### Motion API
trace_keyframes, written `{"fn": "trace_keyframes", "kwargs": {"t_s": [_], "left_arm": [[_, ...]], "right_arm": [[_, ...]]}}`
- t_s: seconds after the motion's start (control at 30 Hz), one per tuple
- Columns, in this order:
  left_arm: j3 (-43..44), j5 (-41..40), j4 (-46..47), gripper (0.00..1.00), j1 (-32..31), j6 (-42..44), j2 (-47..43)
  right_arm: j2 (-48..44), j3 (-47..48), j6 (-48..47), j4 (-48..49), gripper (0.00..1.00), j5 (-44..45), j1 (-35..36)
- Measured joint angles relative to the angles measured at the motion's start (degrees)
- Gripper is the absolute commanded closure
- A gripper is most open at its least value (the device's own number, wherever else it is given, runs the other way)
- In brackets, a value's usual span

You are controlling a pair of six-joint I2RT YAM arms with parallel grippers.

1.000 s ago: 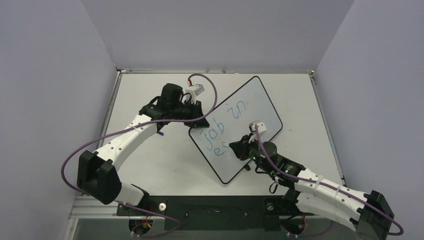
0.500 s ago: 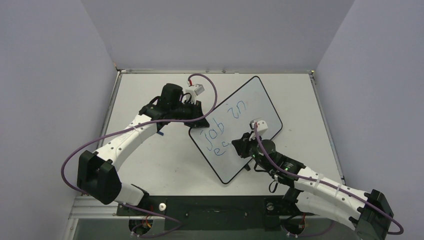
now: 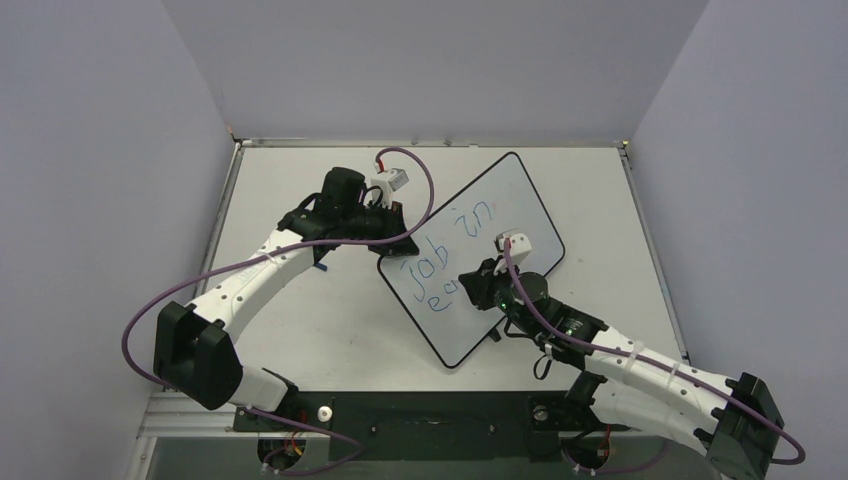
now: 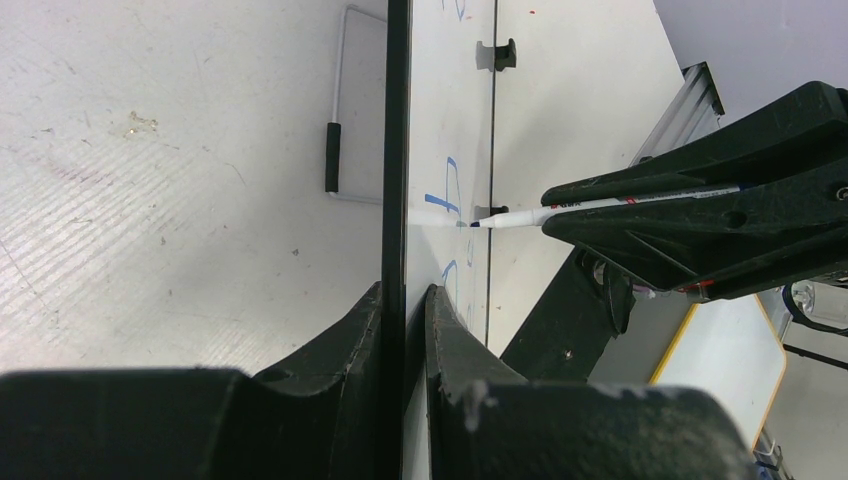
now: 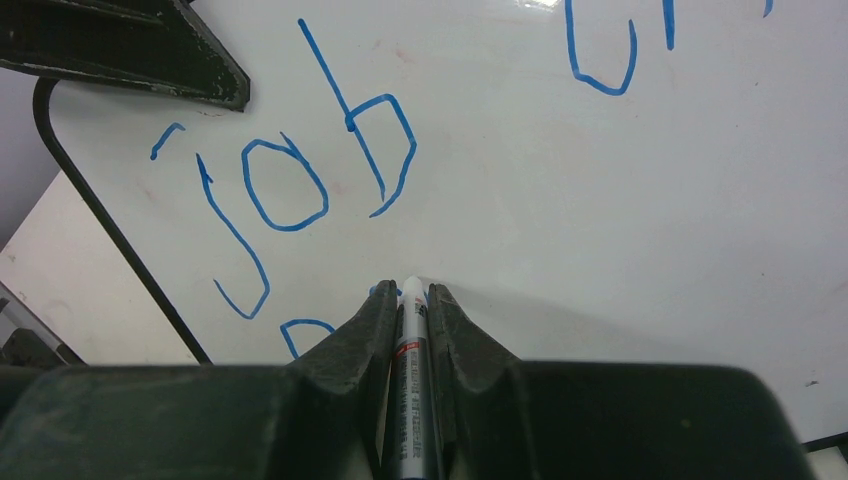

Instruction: Write a sentence on the whiteboard

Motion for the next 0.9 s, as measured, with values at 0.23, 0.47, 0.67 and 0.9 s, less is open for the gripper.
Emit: {"fn": "trace_keyframes", "kwargs": {"t_s": [0.23, 0.47, 0.67, 0.9], "left_arm": [[0.00, -0.04, -0.02, 1.00, 0.00, -0.07, 0.00], [0.00, -0.04, -0.02, 1.00, 0.00, -0.07, 0.00], [0.00, -0.04, -0.02, 1.00, 0.00, -0.07, 0.00], [0.00, -0.04, -0.02, 1.00, 0.00, -0.07, 0.00]], "right_arm": [[0.57, 0.20, -0.24, 0.09, 1.00, -0.24, 0.00], [-0.13, -0.55, -0.15, 0.11, 1.00, -0.15, 0.00], [-2.40, -2.91, 0.11, -0.52, 1.00, 0.59, 0.00], [-3.65, -4.00, 0.83, -1.40, 1.00, 1.46, 0.00]]}}
